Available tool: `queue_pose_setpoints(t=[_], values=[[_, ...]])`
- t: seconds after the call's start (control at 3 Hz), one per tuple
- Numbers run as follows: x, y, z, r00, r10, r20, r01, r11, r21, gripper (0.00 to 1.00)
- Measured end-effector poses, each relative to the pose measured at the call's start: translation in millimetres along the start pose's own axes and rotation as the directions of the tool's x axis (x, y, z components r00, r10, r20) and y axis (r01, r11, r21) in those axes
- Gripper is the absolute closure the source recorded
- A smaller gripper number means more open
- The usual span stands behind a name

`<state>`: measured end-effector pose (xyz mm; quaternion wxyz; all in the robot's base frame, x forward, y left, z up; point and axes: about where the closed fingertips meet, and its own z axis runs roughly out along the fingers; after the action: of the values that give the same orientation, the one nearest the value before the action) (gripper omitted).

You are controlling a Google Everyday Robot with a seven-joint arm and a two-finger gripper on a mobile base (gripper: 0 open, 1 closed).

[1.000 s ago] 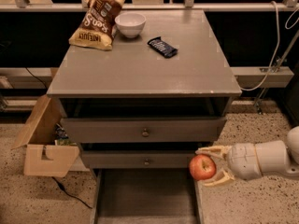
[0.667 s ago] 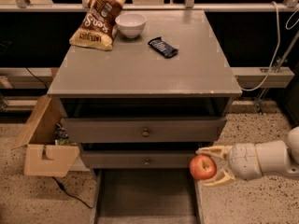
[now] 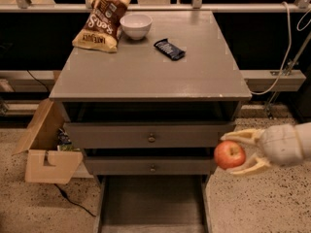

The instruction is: Pick apple from bottom drawer and place on counter

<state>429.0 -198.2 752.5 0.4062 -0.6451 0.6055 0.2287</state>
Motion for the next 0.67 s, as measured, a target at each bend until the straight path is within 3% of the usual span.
queue_pose_setpoints(t=[0.33,0.67], values=[[-34,-28,-50,0.999,0.038,-0.030,-0.038,0.9992,0.016,1.00],[-80,-81,-84,0.997,0.072,-0.039,-0.070,0.9959,0.057,1.00]])
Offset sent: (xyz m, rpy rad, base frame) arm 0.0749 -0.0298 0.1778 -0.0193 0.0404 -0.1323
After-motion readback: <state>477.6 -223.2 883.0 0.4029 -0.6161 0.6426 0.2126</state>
